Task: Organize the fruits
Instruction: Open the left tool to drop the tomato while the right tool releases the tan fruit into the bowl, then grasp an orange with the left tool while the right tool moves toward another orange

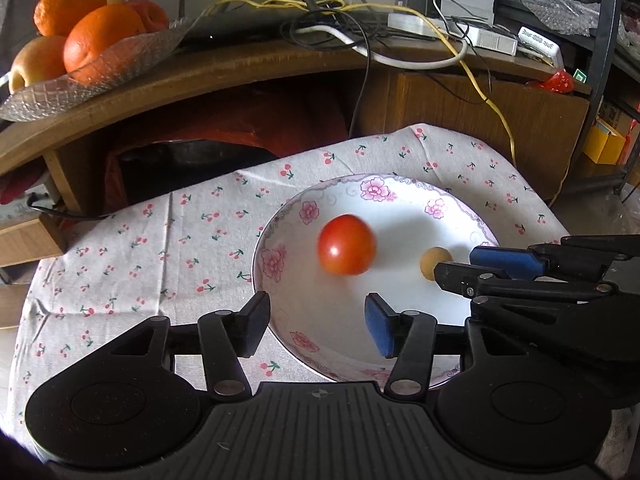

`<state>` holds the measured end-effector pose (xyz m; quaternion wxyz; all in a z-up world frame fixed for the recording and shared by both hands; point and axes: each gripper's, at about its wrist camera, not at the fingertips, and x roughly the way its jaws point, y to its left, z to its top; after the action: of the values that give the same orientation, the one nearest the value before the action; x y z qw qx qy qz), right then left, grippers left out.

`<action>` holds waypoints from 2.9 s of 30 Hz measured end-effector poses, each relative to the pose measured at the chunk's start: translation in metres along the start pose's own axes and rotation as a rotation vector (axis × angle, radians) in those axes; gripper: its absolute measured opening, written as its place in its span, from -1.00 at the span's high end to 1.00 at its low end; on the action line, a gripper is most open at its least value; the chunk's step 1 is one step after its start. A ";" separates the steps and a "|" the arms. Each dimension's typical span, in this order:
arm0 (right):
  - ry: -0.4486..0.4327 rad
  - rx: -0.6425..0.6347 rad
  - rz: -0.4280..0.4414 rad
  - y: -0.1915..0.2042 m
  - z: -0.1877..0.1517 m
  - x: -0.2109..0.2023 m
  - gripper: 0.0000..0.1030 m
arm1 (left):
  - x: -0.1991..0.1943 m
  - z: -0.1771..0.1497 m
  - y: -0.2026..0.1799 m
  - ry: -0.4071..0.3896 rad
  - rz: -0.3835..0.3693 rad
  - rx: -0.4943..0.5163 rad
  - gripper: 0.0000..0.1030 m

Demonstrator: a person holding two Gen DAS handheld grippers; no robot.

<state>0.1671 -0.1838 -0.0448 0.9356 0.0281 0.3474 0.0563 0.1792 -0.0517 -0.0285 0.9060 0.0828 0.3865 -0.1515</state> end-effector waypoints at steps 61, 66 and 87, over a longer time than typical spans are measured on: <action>0.123 -0.020 0.051 0.020 -0.065 -0.094 0.44 | -0.072 -0.100 -0.034 0.158 -0.083 0.024 -0.21; 0.141 -0.023 0.062 0.020 -0.064 -0.085 0.44 | -0.062 -0.103 -0.033 0.182 -0.090 0.014 -0.07; 0.212 -0.141 0.141 0.051 -0.065 -0.042 0.32 | -0.070 -0.105 -0.021 0.191 -0.143 0.004 0.04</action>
<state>0.0888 -0.1375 -0.0618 0.8870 -0.0193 0.4366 0.1488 0.0554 -0.0285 -0.0510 0.8517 0.0709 0.4757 -0.2081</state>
